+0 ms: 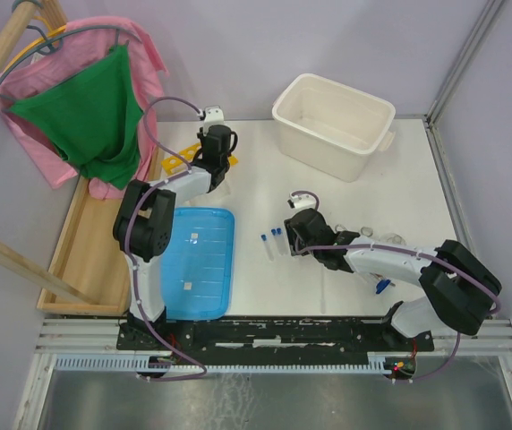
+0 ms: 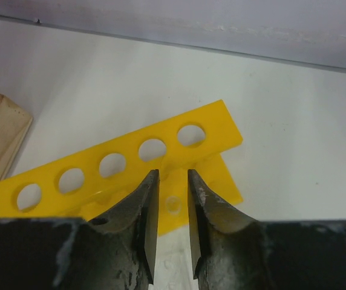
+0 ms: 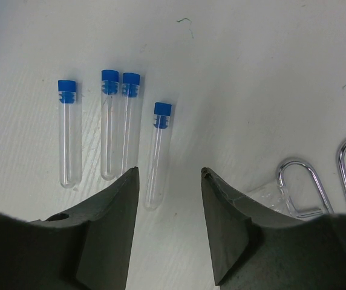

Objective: Organize the chemistry lab equipment
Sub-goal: Insert the test tube into the slot of the test tube rack.

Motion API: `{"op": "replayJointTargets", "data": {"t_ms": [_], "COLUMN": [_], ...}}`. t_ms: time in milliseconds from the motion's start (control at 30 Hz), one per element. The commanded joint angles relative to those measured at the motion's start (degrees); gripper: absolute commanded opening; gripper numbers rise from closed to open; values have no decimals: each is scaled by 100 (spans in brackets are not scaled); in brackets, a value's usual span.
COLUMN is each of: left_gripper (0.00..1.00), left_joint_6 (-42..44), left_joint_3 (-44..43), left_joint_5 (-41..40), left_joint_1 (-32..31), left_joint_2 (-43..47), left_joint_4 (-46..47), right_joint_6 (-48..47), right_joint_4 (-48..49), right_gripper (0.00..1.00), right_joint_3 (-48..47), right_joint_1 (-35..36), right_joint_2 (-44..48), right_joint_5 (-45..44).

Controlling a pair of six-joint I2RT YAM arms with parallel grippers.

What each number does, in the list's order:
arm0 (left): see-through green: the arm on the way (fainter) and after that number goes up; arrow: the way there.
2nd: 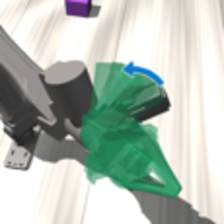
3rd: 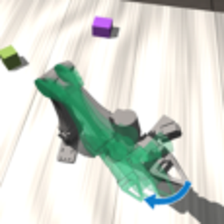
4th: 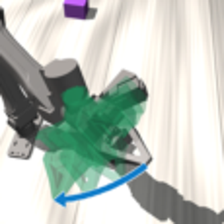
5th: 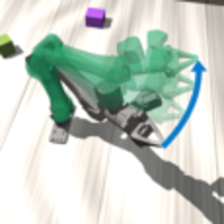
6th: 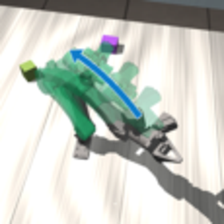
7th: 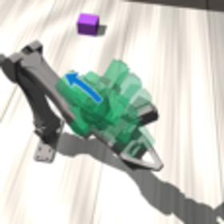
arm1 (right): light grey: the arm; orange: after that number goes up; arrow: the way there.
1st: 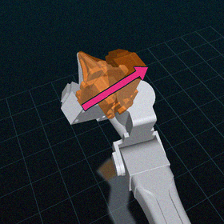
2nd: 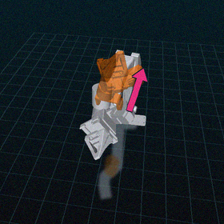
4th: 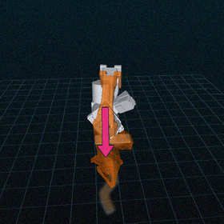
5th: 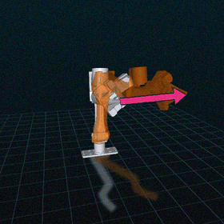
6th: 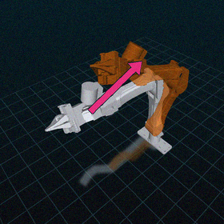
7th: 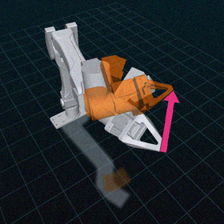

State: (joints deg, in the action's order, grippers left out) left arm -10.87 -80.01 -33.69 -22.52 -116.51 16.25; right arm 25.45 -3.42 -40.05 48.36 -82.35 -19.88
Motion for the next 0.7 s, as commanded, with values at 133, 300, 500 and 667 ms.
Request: {"op": "replayJointTargets", "data": {"t_ms": [133,300,500,667], "left_gripper": [39,39,37,34], "left_joint_6": [-493,-894,-2176,-2886], "left_joint_3": [325,847,2434,4036], "left_joint_5": [204,100,725,1688], "left_joint_1": [-76,-257,-558,-843], "left_joint_2": [997,1910,3600,4627], "left_joint_4": [-36,-411,-874,-1124], "right_joint_6": [-25,-10,57,157], "right_joint_4": [-53,-500,-1196,-1345], "right_gripper": [55,55,53,49], "right_joint_3": [-210,-361,-739,-822], "right_joint_1": [-20,-17,-15,-21], "right_joint_2": [378,690,663,329], "right_joint_5": [-7,-25,105,372]}}
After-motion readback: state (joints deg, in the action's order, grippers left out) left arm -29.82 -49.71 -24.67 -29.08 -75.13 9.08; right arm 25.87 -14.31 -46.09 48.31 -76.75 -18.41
